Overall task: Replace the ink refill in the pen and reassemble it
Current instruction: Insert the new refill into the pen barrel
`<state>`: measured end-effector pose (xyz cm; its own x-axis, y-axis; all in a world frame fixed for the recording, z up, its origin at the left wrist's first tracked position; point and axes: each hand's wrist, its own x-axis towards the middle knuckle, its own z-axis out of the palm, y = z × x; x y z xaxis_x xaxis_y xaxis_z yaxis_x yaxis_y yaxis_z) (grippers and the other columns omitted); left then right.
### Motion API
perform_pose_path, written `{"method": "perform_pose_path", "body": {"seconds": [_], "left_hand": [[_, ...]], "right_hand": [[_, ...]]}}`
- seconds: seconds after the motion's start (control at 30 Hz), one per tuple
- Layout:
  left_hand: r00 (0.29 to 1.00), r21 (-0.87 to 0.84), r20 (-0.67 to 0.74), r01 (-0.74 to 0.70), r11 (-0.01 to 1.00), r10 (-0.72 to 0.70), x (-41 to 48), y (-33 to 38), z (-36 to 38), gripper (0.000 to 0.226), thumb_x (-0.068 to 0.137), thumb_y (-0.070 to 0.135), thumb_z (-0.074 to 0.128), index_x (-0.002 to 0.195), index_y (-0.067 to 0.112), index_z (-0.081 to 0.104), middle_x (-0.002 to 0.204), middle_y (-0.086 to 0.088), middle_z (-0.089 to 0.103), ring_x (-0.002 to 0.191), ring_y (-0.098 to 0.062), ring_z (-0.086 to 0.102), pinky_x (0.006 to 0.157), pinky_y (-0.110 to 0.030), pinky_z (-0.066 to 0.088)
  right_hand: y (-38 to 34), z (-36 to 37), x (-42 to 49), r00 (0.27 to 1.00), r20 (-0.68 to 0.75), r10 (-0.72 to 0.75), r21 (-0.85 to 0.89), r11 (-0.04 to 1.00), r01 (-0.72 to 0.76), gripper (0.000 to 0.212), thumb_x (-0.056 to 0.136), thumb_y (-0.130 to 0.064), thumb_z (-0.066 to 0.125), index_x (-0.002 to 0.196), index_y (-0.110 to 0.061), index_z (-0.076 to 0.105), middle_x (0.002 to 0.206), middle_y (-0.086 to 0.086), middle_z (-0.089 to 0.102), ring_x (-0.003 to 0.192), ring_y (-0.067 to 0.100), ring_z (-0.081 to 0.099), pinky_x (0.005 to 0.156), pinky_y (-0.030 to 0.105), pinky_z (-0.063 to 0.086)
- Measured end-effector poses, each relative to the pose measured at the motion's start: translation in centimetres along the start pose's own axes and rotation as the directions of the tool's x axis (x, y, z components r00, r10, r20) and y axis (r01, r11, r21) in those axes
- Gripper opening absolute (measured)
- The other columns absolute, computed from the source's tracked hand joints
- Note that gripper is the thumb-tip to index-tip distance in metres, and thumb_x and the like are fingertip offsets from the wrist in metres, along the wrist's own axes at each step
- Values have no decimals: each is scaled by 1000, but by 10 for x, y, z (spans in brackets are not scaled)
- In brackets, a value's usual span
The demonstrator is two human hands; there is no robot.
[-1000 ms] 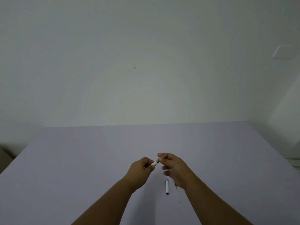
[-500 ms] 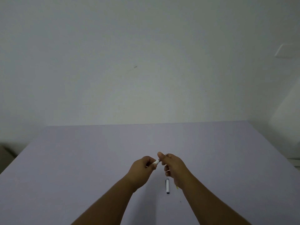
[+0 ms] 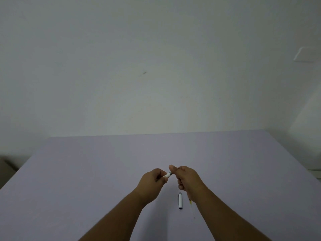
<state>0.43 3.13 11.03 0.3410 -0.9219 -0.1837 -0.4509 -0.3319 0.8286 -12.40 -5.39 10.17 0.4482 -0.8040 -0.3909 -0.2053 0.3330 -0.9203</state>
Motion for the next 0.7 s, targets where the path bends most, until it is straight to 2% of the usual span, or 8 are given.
{"method": "perform_pose_path", "body": {"seconds": [0.07,0.13,0.2,0.27,0.33,0.47,0.6,0.7], "left_hand": [[1000,-15,3,6,1000,-6,1,0,0,11,94,26,51,86,23,58,74,4,56,66,-10,47,62,-20,41],[1000,-23,-2,21,1000,-21,2,-1,-1,11,94,25,52,85,24,58,73,4,55,64,-10,46,60,-20,40],[1000,-22,-2,25,999,-25,3,0,-2,12,94,26,52,84,25,57,72,4,55,63,-10,45,58,-20,39],[1000,-8,3,14,1000,-14,3,0,-2,12,94,26,52,83,25,57,73,3,54,63,-10,44,59,-20,39],[1000,-3,5,5,1000,-5,3,1,-2,11,94,26,52,85,24,57,74,3,55,65,-11,45,61,-21,40],[1000,6,-6,-9,1000,9,4,4,-3,10,94,25,51,87,22,57,74,4,55,65,-10,45,61,-20,40],[1000,-3,1,-17,1000,17,4,5,-1,11,95,24,51,87,22,58,77,2,56,69,-12,48,66,-23,42],[1000,-44,-8,7,999,-8,5,4,-2,11,95,24,51,86,23,58,75,3,56,67,-11,47,63,-21,42]], "right_hand": [[1,1,1,1000,3,-1,16,1000,1,30,80,-42,69,83,-12,65,69,0,53,56,12,43,48,20,40],[2,-2,0,996,73,-47,117,992,39,15,84,-30,67,90,-16,69,83,0,61,65,14,48,52,22,42],[1,-4,-1,994,88,-67,124,991,56,9,86,-21,65,89,-15,71,82,1,62,64,13,47,52,22,42],[-1,-3,0,998,52,-31,54,998,28,17,84,-28,67,83,-11,69,72,1,54,57,12,42,48,21,40],[-1,-1,0,999,50,-18,38,999,16,22,84,-34,66,84,-12,67,72,1,52,57,12,42,48,21,38],[-2,-4,0,990,111,-84,125,990,70,11,87,-22,63,92,-17,70,83,2,62,69,14,49,52,21,43],[-6,2,2,1000,12,-8,-44,999,8,34,80,-44,67,78,-11,63,64,1,48,53,12,38,46,20,37],[-3,1,3,998,43,-37,25,999,36,29,82,-42,66,87,-14,67,78,1,59,64,14,46,52,22,41]]}}
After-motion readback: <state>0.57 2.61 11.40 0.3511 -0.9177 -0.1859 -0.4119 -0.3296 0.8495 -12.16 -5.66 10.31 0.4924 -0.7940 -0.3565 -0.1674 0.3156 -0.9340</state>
